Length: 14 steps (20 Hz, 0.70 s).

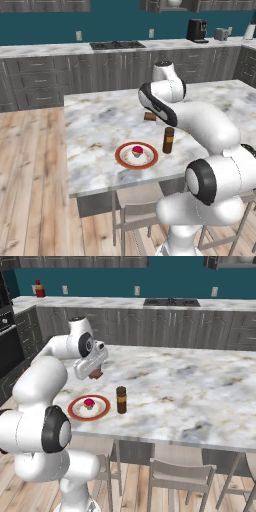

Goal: Take the cinnamon bottle from the cabinet and place it on the dining table, next to the plate with the cupcake. Then take the chocolate from the dining counter and place it on the cupcake plate.

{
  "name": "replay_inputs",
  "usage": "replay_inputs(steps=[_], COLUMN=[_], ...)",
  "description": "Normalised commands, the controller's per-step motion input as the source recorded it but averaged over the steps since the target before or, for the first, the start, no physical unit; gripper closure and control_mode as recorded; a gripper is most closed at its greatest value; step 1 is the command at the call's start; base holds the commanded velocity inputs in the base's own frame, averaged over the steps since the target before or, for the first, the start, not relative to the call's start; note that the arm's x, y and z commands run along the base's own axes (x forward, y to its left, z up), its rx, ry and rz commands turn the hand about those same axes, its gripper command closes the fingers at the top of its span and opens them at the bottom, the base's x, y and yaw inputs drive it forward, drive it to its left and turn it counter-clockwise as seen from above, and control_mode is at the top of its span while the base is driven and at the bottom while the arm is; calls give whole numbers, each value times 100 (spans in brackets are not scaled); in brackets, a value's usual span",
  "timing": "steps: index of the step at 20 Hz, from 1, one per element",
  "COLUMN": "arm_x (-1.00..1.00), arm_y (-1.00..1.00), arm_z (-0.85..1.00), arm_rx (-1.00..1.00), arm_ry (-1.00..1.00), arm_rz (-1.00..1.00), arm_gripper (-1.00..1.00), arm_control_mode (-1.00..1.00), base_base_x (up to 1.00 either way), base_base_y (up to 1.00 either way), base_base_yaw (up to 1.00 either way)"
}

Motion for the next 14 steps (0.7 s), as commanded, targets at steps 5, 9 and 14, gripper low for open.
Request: replay_inputs(steps=[5, 9, 14], arm_x=[0, 1, 9], arm_y=[100, 89, 48], arm_z=[-28, -42, -45], arm_rx=[0, 0, 0], arm_ry=[2, 5, 4], arm_rz=[6, 3, 0], arm_gripper=[100, 100, 100], arm_control_mode=[-100, -100, -100], base_base_x=[0, 0, 0], base_base_y=[0, 0, 0], base_base_yaw=[0, 0, 0])
